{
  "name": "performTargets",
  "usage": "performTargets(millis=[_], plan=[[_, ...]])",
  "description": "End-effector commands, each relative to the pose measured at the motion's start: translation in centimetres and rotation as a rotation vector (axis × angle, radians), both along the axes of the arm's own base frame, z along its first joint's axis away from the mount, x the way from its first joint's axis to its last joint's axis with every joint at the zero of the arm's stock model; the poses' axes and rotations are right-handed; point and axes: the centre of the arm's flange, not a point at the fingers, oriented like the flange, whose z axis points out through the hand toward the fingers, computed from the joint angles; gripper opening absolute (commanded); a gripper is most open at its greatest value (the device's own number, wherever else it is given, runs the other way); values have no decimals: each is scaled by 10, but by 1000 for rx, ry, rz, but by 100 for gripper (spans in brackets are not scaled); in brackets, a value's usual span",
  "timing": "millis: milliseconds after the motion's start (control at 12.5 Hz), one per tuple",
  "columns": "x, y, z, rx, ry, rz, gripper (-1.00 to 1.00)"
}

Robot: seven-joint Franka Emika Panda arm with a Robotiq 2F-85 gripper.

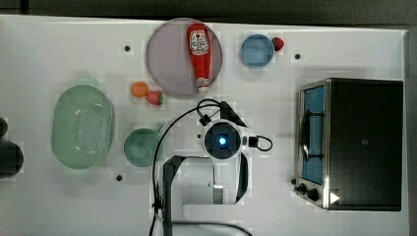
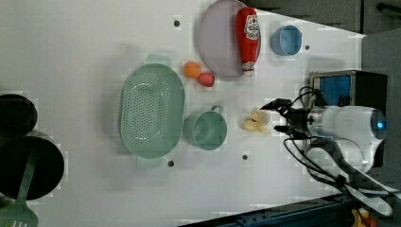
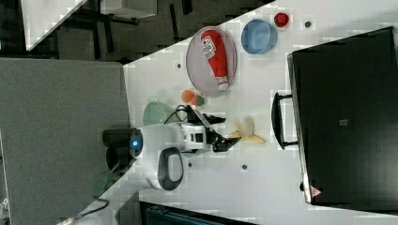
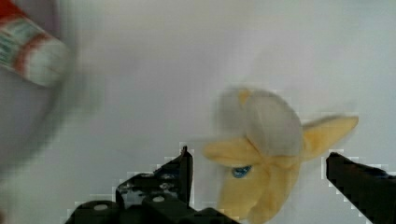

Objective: Pick Banana and place it in mug.

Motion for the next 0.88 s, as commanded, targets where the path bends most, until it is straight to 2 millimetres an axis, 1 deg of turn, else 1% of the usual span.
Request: performTargets(millis=[80, 160, 320, 400, 560, 640, 800, 880], plan=[[-7, -4, -25, 0, 1, 8, 100], [-8, -3, -31, 0, 5, 9, 92], [-7, -3, -32, 1, 3, 11, 43], [-4, -2, -28, 1, -18, 12, 18], [-6, -3, -31, 1, -8, 9, -30], [-6, -3, -31, 1, -8, 10, -50], [-4, -4, -27, 0, -19, 9, -53], [0, -3, -17, 1, -40, 10, -53]])
